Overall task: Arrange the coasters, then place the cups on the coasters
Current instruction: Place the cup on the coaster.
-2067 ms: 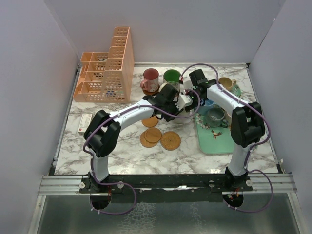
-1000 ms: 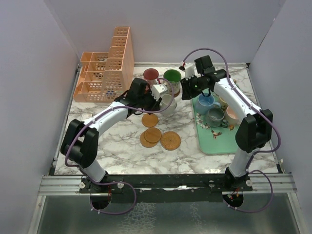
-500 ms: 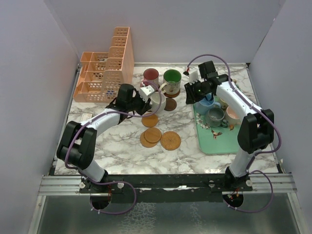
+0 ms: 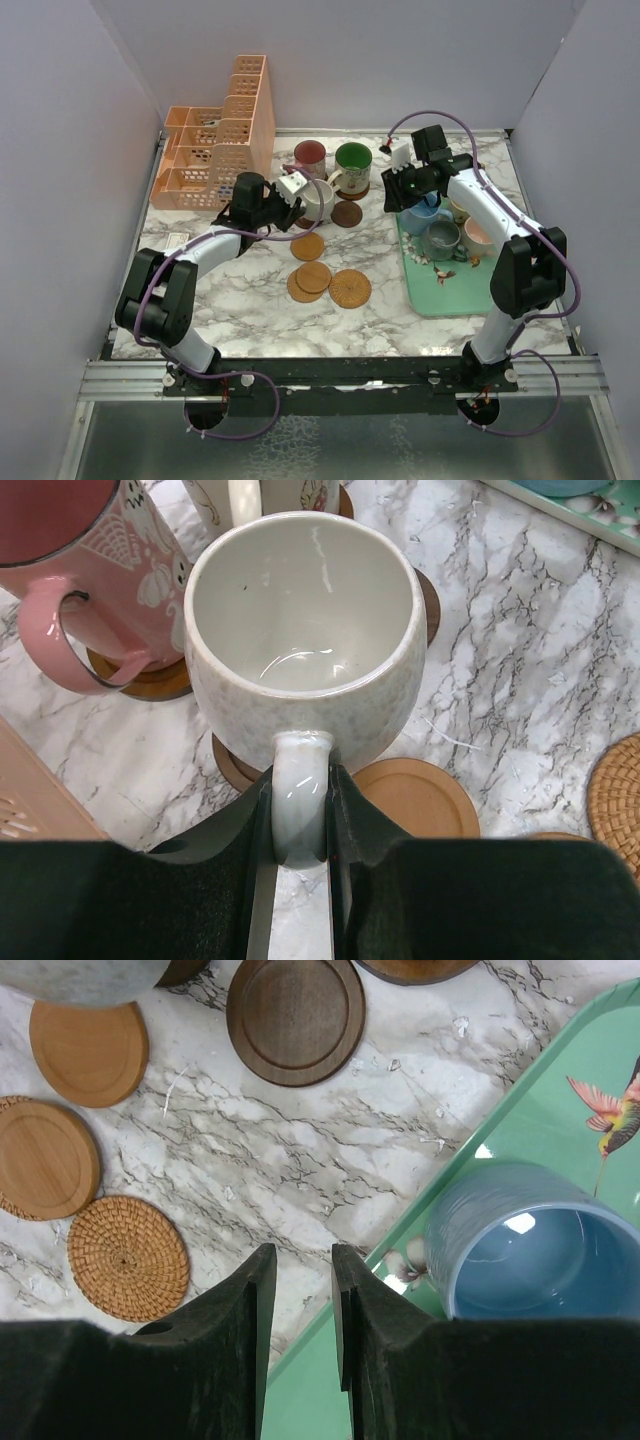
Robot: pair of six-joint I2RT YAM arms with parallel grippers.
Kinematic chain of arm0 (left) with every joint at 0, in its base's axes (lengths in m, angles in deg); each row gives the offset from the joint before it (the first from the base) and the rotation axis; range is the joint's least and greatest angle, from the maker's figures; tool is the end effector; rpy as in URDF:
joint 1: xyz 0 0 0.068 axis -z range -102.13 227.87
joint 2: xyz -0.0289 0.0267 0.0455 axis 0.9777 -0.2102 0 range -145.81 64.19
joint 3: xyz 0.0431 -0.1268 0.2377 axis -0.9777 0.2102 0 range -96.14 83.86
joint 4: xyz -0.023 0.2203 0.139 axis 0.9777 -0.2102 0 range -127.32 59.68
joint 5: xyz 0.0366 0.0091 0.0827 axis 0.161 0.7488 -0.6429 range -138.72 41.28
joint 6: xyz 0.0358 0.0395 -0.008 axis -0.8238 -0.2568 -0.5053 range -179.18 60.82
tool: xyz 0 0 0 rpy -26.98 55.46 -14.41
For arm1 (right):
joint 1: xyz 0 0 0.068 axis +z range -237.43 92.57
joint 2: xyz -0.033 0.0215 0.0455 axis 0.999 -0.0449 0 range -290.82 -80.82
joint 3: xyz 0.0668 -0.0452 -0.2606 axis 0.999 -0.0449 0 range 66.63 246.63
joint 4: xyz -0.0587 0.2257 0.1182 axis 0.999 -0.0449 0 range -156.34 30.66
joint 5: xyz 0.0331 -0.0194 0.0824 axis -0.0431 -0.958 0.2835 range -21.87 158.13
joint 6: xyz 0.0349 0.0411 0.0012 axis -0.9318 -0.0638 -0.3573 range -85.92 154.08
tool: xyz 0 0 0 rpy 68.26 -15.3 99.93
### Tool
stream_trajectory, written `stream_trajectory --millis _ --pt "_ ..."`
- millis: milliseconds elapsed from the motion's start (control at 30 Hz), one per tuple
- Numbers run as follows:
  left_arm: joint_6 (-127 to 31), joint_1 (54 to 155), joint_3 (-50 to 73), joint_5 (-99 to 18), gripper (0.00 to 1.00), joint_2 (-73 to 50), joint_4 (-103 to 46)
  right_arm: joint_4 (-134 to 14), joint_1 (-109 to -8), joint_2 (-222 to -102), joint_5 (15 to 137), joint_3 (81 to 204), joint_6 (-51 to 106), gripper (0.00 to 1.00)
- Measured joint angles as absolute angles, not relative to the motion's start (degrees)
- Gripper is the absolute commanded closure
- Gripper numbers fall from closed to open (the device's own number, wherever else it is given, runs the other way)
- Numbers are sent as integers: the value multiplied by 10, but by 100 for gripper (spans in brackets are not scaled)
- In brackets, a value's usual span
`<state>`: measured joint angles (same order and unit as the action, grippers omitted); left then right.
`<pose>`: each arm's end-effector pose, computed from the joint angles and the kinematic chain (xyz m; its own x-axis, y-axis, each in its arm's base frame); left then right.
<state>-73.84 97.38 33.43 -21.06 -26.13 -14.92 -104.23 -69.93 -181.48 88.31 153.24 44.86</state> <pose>0.3189 -0.1305 0.2226 -0.2024 0.3096 -0.9291 0.7704 0.6361 0.0441 0.3554 0.1249 0.2797 -0.7181 -0.4105 -0.5620 -0.5968 0.7787 0.1938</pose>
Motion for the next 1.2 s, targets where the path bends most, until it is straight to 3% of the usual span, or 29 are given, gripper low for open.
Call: stream_trajectory --millis 1200 --pt "-721 940 356 -196 100 -325 -90 -1042 -699 -1814 885 1521 454 72"
